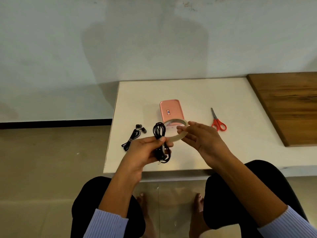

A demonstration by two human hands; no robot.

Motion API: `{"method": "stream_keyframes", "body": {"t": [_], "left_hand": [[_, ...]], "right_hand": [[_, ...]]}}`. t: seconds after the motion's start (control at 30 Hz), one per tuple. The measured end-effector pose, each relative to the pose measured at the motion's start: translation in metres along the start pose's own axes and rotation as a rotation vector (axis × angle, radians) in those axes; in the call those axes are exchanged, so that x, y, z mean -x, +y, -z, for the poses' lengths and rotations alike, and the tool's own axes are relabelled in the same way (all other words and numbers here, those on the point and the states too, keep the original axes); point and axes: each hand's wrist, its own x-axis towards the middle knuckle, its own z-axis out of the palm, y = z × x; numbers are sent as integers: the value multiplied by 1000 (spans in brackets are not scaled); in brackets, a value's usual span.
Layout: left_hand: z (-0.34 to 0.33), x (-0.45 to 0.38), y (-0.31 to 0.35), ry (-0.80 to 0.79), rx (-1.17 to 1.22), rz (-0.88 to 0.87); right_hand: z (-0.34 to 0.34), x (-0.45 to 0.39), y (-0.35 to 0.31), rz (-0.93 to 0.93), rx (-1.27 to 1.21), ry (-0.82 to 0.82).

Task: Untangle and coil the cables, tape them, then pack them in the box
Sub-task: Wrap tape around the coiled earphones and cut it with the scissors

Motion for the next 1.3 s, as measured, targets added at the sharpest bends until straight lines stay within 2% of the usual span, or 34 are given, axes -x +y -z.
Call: {"method": "stream_keyframes", "body": {"t": [0.1, 0.17, 0.27, 0.67, 1.1, 1.3], "left_hand": [[10, -3, 5, 89, 81, -84], [11, -6, 7, 59, 195, -58], [4, -11, 6, -46, 287, 63], [2, -22, -1, 134, 319, 105], [3, -21, 2, 176, 385, 100], [4, -20, 4, 174, 430, 123]], "right_hand": [[0, -2, -1, 245, 515, 5], [-3, -4, 3, 397, 765, -41], [-6, -3, 14, 602, 982, -87], [-9, 1, 25, 827, 1158, -177], [-10, 2, 27, 751, 1131, -206], [-9, -1, 28, 826, 1118, -213]]}}
